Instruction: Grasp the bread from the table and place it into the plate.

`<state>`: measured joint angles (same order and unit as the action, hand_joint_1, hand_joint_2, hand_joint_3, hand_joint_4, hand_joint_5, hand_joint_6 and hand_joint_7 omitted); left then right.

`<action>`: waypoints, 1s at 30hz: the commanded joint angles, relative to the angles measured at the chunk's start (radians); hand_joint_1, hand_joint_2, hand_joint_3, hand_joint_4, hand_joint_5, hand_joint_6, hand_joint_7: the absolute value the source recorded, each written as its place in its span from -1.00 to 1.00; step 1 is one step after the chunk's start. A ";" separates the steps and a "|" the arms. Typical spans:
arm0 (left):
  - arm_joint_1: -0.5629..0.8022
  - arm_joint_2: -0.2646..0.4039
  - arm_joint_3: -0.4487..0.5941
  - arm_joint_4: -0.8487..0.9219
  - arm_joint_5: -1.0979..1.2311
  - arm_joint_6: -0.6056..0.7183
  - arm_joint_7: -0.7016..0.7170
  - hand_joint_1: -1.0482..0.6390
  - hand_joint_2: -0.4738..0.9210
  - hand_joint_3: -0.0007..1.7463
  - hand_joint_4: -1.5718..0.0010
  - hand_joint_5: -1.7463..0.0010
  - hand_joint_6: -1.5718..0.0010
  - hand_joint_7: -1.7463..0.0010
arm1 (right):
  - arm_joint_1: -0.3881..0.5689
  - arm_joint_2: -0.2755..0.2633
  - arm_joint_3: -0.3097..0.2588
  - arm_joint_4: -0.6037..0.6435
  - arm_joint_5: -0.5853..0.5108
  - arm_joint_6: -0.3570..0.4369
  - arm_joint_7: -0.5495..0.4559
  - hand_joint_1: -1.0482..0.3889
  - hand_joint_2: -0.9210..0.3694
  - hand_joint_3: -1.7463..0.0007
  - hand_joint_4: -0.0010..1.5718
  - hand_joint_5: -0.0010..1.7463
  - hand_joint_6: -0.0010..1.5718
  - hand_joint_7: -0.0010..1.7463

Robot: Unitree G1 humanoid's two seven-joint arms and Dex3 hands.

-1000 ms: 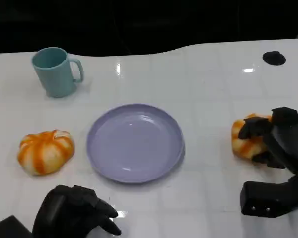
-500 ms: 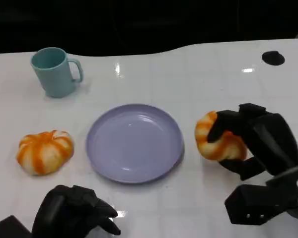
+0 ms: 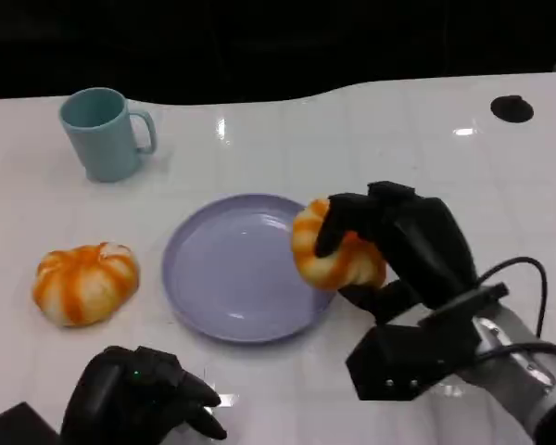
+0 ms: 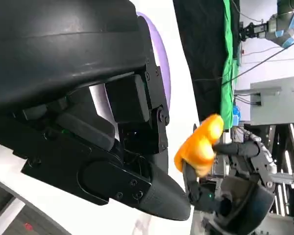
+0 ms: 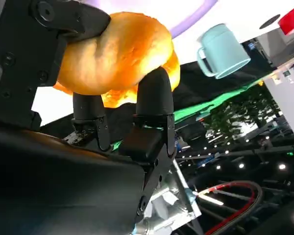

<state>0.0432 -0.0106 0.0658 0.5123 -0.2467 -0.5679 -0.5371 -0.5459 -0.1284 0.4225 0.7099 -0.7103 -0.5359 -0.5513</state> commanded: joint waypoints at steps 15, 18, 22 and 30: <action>0.002 0.007 0.001 -0.002 -0.001 -0.002 0.004 -1.00 0.95 -1.00 -0.96 0.45 -1.00 0.70 | -0.171 0.150 0.059 0.244 -0.006 0.029 -0.024 0.35 -0.10 -0.29 0.15 0.73 0.19 0.01; 0.004 0.005 -0.001 -0.009 0.000 0.009 0.010 -1.00 0.93 -1.00 -0.97 0.45 -1.00 0.70 | -0.171 0.149 0.075 0.239 -0.011 0.028 0.015 0.27 -0.38 0.12 -0.02 0.15 0.17 -0.60; 0.004 0.003 -0.001 -0.005 0.003 -0.004 0.009 -1.00 0.93 -1.00 -0.96 0.45 -1.00 0.70 | -0.162 0.139 0.093 0.220 -0.011 0.043 0.081 0.15 -0.50 0.30 -0.35 -0.40 -0.08 -0.94; 0.006 0.005 0.001 -0.008 0.000 0.001 0.006 -1.00 0.93 -1.00 -0.97 0.45 -1.00 0.69 | -0.122 0.111 0.103 0.140 -0.008 0.068 0.166 0.00 -0.84 0.80 -0.81 -0.37 -0.30 -1.00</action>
<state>0.0432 -0.0157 0.0639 0.5120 -0.2430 -0.5656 -0.5364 -0.6906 0.0049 0.5223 0.8798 -0.7279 -0.4797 -0.4113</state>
